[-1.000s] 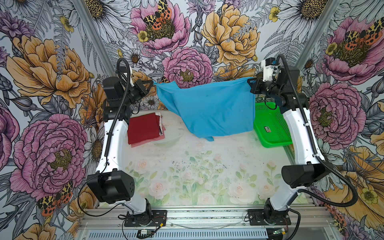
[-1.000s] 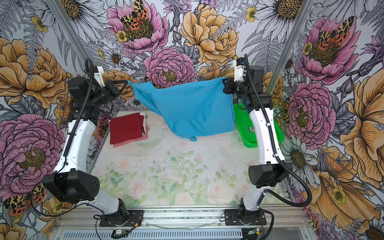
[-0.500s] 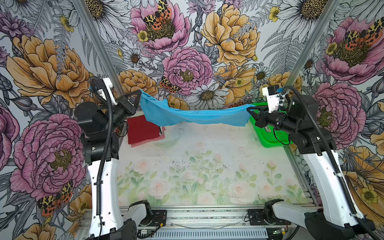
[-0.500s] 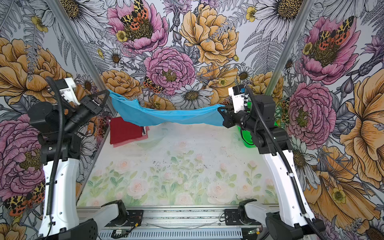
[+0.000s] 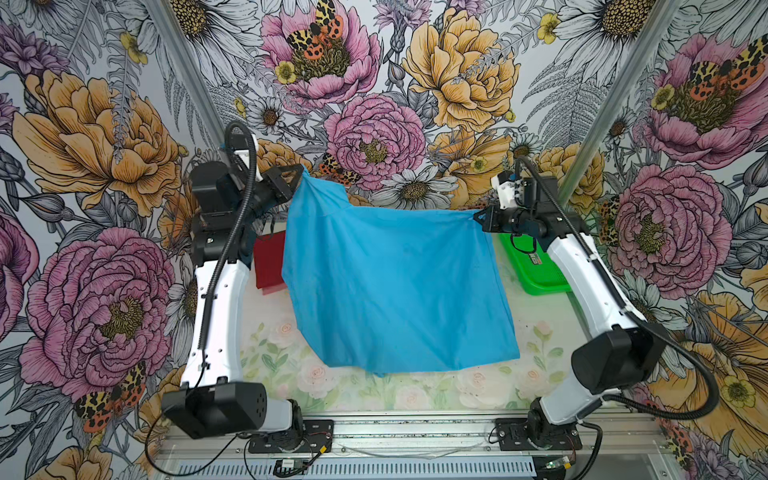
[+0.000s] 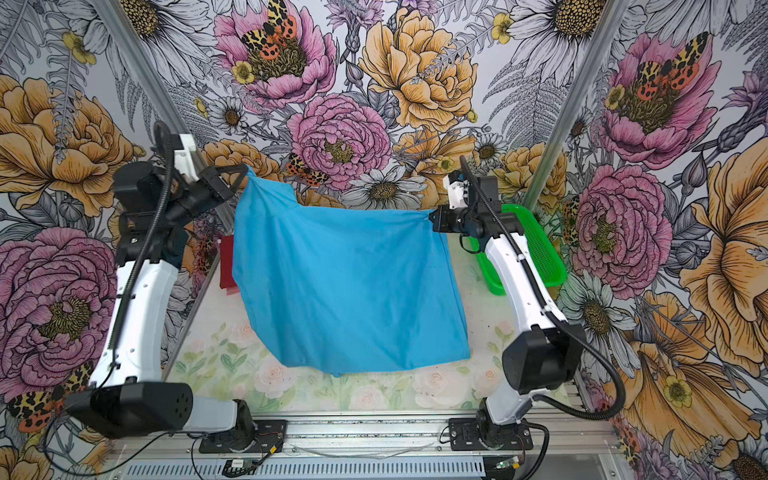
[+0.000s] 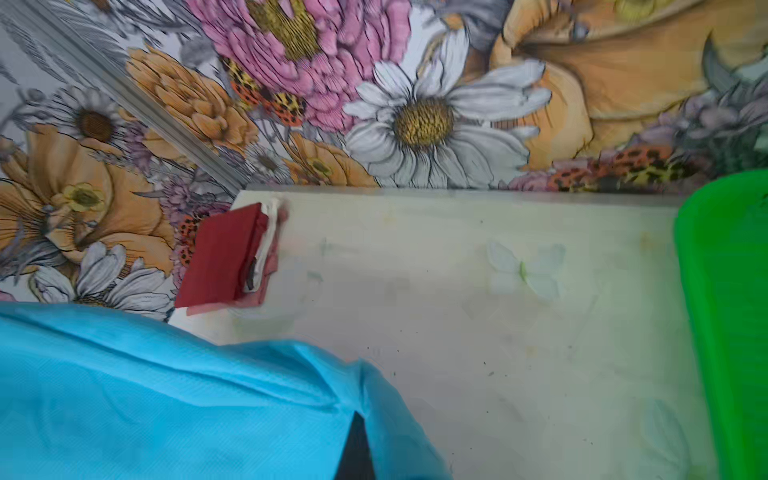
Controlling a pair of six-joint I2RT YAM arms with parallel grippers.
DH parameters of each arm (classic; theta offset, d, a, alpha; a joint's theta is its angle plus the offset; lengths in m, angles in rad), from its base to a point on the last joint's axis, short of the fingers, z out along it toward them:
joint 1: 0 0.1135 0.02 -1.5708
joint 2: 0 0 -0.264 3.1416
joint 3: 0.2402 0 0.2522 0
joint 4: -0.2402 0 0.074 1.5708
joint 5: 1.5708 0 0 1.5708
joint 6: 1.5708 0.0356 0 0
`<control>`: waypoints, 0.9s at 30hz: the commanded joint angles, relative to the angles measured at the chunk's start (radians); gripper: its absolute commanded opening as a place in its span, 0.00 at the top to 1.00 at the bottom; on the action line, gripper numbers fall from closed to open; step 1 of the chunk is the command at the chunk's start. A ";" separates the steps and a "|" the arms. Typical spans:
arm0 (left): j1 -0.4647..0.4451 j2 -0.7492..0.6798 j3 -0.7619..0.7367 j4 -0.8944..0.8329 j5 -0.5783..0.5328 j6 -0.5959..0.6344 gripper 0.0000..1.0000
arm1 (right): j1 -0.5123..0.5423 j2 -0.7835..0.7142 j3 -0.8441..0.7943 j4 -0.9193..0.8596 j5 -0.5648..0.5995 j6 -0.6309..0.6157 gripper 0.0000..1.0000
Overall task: Fold and stack the t-shirts
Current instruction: 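Swing the t-shirt toward the robot and lay it flat, releasing both grippers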
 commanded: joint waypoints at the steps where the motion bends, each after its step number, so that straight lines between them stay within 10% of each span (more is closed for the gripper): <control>1: -0.031 0.095 0.148 -0.022 0.008 0.002 1.00 | -0.004 0.009 0.154 0.004 -0.052 0.022 1.00; 7: -0.081 0.096 0.337 -0.061 -0.017 0.018 1.00 | -0.004 -0.089 0.248 0.007 -0.042 -0.003 1.00; 14: -0.069 -0.117 0.209 -0.061 -0.040 0.038 1.00 | -0.003 -0.321 0.113 0.023 -0.021 -0.017 1.00; 25: -0.208 -0.789 -0.850 -0.043 -0.269 0.042 1.00 | -0.001 -0.796 -0.693 0.094 0.063 0.103 0.99; 27: -0.217 -0.902 -1.041 -0.063 -0.280 -0.010 1.00 | 0.000 -0.884 -0.824 0.090 0.067 0.145 0.80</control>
